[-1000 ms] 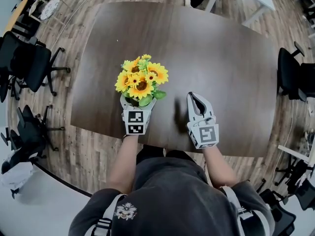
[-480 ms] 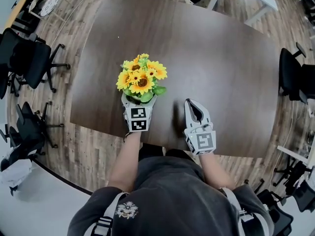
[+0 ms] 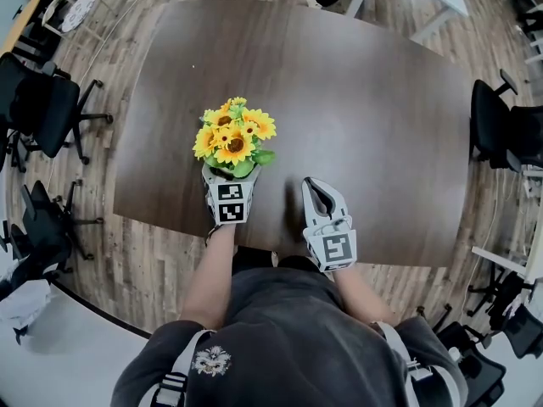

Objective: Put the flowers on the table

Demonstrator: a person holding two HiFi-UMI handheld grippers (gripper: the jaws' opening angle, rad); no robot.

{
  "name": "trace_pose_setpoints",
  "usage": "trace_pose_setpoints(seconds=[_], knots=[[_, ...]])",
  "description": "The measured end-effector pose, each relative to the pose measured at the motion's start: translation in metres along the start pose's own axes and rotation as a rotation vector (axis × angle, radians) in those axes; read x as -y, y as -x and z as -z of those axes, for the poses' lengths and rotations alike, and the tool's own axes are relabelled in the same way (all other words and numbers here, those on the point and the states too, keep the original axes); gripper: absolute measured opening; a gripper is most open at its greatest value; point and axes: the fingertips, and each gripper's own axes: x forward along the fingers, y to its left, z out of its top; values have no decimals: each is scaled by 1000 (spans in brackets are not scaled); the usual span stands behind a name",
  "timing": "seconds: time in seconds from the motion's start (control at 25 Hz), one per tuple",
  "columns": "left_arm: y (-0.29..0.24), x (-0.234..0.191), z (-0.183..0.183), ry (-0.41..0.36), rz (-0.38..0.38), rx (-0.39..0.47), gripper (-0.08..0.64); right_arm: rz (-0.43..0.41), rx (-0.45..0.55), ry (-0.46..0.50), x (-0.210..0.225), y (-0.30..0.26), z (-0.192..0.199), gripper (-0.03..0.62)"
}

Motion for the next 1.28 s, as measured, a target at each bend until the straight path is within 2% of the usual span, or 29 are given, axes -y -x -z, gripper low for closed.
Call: trace_pose_setpoints(seconds=[0.12,0.52,0.84,0.96,1.2,1.28], knots=[[-2,2,0,-1,12,-24,535,-20,7,10,-6,1,-5,23],[-4,1,5,1,-6,-11,535,-45,30,7,-15,10,-24,23],[24,12,22,-13,-20,-27,535,-40,89,3,-9,23,-32,23],[37,19,25,-18,-24,-27,535,-50,74,5,-10,31,-32,23],[66,25,10,-28,-48,32,451,-69,89,25,-9,32,-42,23],[78,35,3,-18,-16,67,419,-74,88,26,-10,35,-42,23]])
